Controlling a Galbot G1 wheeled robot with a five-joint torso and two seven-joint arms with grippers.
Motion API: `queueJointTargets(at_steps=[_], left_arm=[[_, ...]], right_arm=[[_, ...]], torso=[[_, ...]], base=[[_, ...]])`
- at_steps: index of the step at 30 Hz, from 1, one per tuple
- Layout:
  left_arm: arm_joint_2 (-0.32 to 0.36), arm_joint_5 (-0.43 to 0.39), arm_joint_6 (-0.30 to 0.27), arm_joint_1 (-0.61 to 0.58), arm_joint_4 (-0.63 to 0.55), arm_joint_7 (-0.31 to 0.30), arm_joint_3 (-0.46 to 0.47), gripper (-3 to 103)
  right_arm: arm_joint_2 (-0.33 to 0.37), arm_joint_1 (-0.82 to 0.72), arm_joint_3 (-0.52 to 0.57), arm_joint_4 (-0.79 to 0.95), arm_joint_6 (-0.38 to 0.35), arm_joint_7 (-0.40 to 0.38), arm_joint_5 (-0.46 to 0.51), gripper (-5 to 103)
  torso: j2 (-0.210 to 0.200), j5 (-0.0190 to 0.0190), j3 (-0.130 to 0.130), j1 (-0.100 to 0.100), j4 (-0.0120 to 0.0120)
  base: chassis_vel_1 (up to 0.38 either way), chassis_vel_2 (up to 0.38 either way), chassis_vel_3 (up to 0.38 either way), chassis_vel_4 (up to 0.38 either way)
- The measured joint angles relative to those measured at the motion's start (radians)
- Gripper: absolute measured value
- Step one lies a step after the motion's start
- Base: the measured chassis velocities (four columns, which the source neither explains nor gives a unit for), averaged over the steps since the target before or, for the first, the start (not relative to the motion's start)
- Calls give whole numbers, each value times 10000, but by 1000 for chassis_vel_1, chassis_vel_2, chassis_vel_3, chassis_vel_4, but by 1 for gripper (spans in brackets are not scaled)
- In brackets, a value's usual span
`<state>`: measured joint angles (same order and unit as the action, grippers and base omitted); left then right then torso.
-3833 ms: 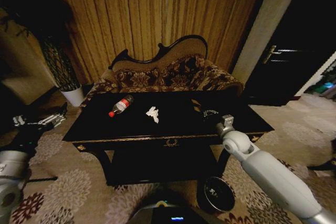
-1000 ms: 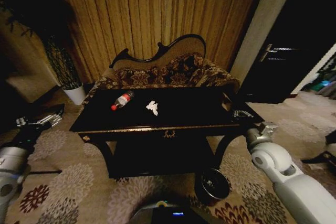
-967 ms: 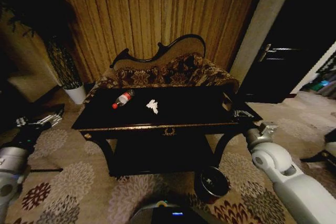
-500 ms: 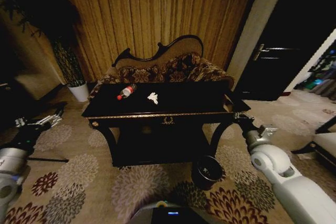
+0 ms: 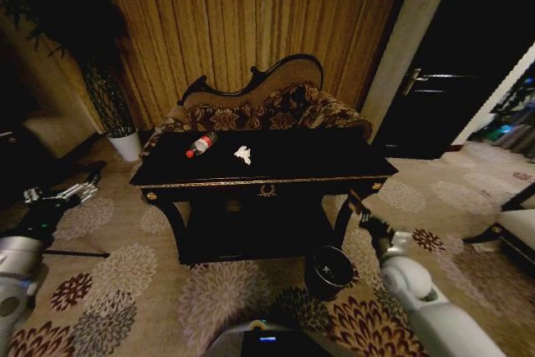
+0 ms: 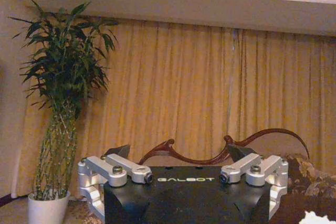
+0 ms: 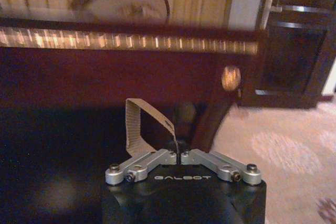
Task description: Move to the front of the table and place the trash on the table into the trash bin.
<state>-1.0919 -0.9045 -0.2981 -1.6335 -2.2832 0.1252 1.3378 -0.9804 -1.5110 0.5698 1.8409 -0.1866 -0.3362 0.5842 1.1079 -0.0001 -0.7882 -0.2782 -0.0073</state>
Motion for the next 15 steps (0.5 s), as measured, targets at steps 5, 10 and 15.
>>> queueJointTargets(at_steps=[5,10,15], left_arm=[[4,-3,6,29,26,0,-31,100],[-30,-3,12,29,56,9,-60,100],[-69,7,24,44,66,24,-114,100]], right_arm=[[-283,512,-476,-1119,-10,-299,-248,0],[-455,973,-661,-2001,-7,-308,-394,0],[-623,1316,-678,-3353,83,187,-901,0]], torso=[[-1,1,-1,-1,1],[-1,1,-1,-1,4],[0,1,-1,-1,2]], base=[[0,0,0,0],[0,0,0,0],[0,0,0,0]])
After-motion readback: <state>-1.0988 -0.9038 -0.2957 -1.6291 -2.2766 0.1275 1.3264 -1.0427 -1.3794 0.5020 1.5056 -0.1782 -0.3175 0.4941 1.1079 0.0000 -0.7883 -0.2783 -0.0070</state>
